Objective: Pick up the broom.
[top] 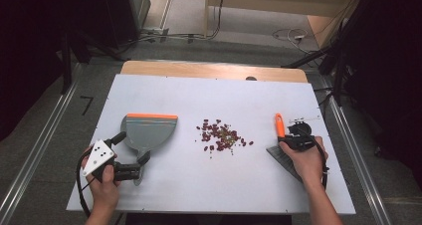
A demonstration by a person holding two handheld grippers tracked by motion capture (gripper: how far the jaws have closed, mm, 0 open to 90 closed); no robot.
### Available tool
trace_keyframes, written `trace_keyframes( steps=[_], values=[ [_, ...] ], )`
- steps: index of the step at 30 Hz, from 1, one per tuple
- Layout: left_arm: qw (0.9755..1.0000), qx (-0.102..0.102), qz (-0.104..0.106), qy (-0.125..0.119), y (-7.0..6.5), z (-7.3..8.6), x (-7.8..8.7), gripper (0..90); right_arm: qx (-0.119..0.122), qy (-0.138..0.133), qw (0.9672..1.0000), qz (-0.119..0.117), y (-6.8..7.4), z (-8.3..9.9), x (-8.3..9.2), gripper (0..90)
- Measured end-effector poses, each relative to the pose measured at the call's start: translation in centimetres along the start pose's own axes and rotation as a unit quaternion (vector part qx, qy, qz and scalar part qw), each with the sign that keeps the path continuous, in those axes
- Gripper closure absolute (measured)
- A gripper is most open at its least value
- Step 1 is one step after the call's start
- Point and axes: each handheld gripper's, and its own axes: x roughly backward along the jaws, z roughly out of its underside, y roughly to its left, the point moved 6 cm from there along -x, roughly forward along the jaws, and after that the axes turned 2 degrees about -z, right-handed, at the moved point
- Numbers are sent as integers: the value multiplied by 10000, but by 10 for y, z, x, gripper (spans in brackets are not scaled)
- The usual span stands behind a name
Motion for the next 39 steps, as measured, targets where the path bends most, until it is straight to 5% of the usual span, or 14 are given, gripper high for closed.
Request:
trace_keyframes(
  steps=[13, 20, 24, 32, 39],
  values=[
    [9998, -43, 127, -122, -9, -7, -2, 0, -6, -826, 9964, -196, -2, 6, 15, 673],
    [9997, -76, 161, -181, -14, -12, -2, 0, -175, -1859, 9815, -436, -6, 11, 39, 677],
    [9997, -75, 170, -180, -17, -13, -4, 0, -196, -2373, 9697, -547, -11, 11, 53, 680],
    [9995, -79, 184, -261, -22, -21, -4, 0, -286, -3059, 9486, -760, -19, 11, 73, 685],
    [9992, -136, 276, -241, -29, -28, -3, 0, -704, -3461, 9288, -1118, -23, 6, 88, 688]
  ],
)
